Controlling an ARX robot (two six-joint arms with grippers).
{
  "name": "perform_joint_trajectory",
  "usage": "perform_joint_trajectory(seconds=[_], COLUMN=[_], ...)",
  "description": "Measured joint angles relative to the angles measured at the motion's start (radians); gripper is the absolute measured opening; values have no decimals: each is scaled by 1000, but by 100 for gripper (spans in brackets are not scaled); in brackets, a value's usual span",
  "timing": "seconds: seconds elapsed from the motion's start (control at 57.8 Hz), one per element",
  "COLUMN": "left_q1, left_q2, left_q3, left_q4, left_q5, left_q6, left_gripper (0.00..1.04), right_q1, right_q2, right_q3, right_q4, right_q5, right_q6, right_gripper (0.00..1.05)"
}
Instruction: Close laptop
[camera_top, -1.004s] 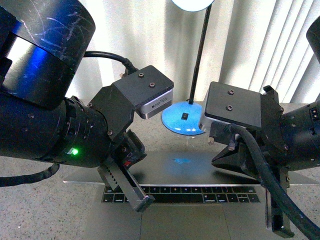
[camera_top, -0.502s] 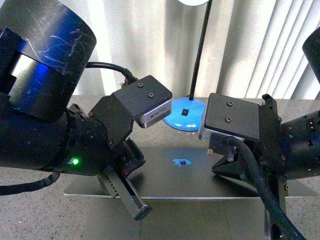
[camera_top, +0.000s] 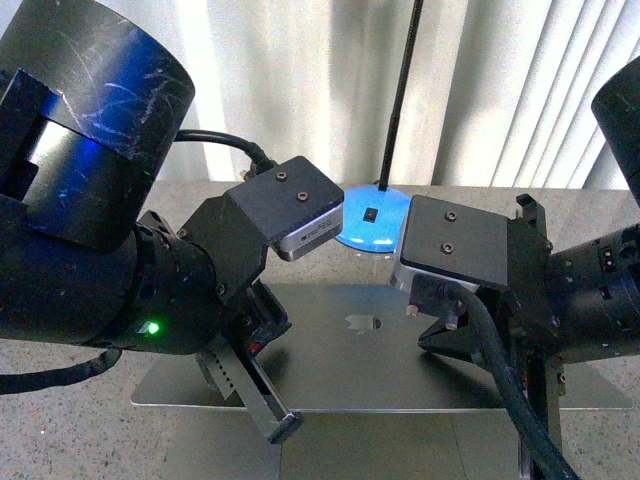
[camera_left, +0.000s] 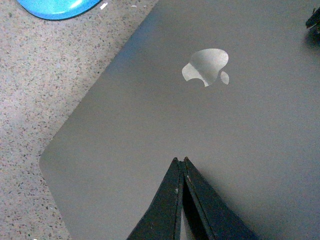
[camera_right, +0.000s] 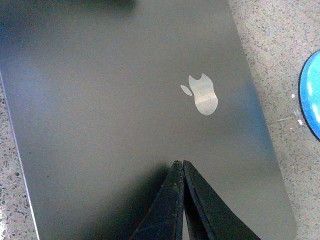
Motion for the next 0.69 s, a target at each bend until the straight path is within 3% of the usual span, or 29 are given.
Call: perform_joint_trajectory(seconds=[0.693], left_q1=[-3], left_q2=[76], left_q3=[-47], left_q4=[76], left_q5=[31], left_q6=[-23], left_gripper=[4], right_q1=[2], right_q2=[72], right_q3=[-23], right_q4=[42], right_q5=[4], right_q6=[3], right_gripper=[3])
